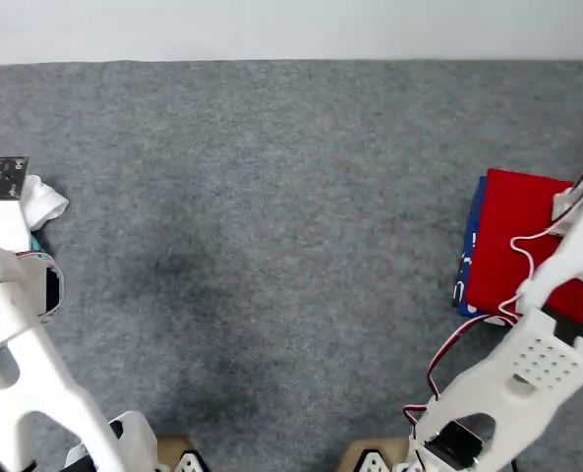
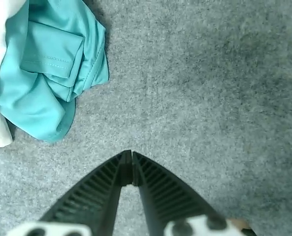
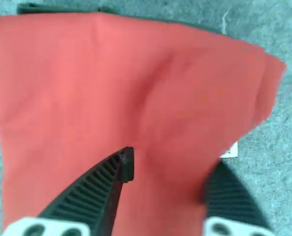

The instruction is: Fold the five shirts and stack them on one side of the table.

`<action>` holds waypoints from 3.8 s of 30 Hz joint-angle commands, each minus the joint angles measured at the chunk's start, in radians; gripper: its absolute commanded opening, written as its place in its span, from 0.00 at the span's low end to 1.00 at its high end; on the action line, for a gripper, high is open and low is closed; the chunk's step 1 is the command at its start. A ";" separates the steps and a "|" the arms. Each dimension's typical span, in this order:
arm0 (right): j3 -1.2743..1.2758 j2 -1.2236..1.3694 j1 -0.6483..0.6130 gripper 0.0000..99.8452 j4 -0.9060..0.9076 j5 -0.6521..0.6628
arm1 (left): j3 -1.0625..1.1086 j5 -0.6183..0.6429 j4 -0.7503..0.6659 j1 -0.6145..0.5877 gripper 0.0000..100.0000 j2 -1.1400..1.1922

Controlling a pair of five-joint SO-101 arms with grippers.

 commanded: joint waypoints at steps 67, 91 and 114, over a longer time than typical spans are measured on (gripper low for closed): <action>0.058 -0.094 0.156 0.01 0.317 0.172 | 0.033 0.006 0.025 0.008 0.00 -0.026; -0.172 0.051 0.091 0.01 -0.125 0.170 | 0.031 0.008 0.025 0.008 0.00 -0.028; 0.083 -0.389 -0.120 0.02 0.392 0.121 | -0.036 -0.064 -0.008 0.003 0.06 -0.089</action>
